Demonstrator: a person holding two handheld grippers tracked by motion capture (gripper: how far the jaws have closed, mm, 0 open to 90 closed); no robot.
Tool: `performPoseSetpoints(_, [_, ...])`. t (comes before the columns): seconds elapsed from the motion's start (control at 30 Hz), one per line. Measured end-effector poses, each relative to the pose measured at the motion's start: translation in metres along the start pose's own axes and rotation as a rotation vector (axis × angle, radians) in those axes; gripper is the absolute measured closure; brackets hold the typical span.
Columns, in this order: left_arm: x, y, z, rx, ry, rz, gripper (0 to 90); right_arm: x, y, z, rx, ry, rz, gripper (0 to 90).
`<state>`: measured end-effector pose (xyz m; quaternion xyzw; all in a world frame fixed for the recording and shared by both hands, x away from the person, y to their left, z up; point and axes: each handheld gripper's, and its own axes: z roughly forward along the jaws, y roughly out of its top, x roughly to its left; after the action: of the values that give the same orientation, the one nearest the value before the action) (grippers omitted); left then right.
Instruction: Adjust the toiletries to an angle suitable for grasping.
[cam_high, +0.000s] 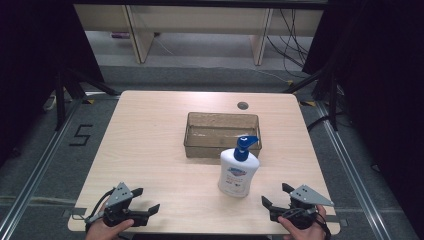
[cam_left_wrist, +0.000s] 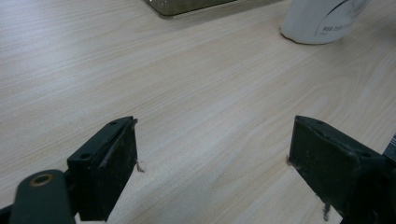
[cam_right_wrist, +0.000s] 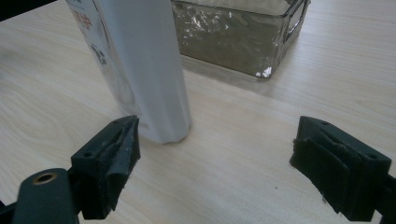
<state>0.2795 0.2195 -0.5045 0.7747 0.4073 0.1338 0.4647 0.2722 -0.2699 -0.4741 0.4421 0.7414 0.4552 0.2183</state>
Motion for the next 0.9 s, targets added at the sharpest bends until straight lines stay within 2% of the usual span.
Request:
performPoseSetpoints(0.03, [0.000,0.000,0.000,0.000,0.000,0.000,14.7,0.000,0.000,0.000,-0.006,0.018,0.017,15.4])
performPoseSetpoints(0.1, [0.000,0.000,0.000,-0.002,0.000,-0.003,14.7,-0.001,0.001,-0.002,-0.006,0.012,0.003,15.4])
performPoseSetpoints(0.13, [0.000,0.000,0.000,-0.001,0.000,-0.003,14.7,0.000,0.001,-0.001,-0.009,0.019,0.014,15.4])
performPoseSetpoints(0.17, [0.000,0.000,0.000,-0.001,0.000,-0.003,14.7,0.000,0.002,-0.002,-0.024,0.018,-0.004,15.4])
performPoseSetpoints(0.3, [0.000,0.000,0.000,-0.005,-0.001,-0.006,14.7,0.002,0.003,-0.003,-0.052,0.015,-0.002,15.4])
performPoseSetpoints(0.33, [0.000,0.000,0.000,-0.005,-0.001,-0.005,14.7,0.003,0.004,-0.004,-0.047,0.030,0.013,15.4])
performPoseSetpoints(0.4, [0.000,0.000,-0.001,-0.002,0.000,-0.001,14.7,0.003,0.004,-0.003,-0.050,0.037,0.013,15.4])
performPoseSetpoints(0.47, [0.000,0.000,-0.001,-0.007,-0.003,-0.004,14.7,0.004,0.005,-0.004,-0.071,0.030,-0.006,15.4])
performPoseSetpoints(0.53, [0.000,0.000,-0.001,-0.005,-0.004,-0.004,14.7,0.004,0.006,-0.004,-0.069,0.036,-0.009,15.4])
performPoseSetpoints(0.57, [0.000,0.000,-0.001,-0.002,-0.003,-0.003,14.7,0.008,0.006,-0.005,-0.069,0.041,0.035,15.4])
performPoseSetpoints(0.63, [-0.001,0.001,-0.001,0.004,0.003,-0.001,14.7,0.009,0.006,-0.005,-0.071,0.045,0.036,15.4])
performPoseSetpoints(0.67, [0.000,0.000,-0.001,-0.008,-0.010,-0.001,14.7,0.009,0.006,-0.005,-0.076,0.048,0.029,15.4])
performPoseSetpoints(0.7, [-0.001,0.000,-0.001,-0.013,-0.008,-0.007,14.7,0.008,0.008,-0.005,-0.102,0.049,-0.013,15.4])
performPoseSetpoints(0.8, [-0.001,0.000,-0.001,-0.013,-0.009,-0.007,14.7,0.009,0.010,-0.007,-0.111,0.057,-0.008,15.5])
performPoseSetpoints(0.83, [-0.001,0.000,-0.001,-0.014,-0.013,-0.009,14.7,0.011,0.012,-0.009,-0.110,0.070,0.014,15.7])
performPoseSetpoints(0.87, [0.000,0.000,-0.001,-0.010,-0.014,-0.005,14.7,0.010,0.019,-0.012,-0.135,0.083,0.000,15.9])
performPoseSetpoints(0.9, [0.000,0.000,-0.001,-0.009,-0.015,-0.003,14.7,0.011,0.022,-0.014,-0.147,0.074,-0.006,15.9])
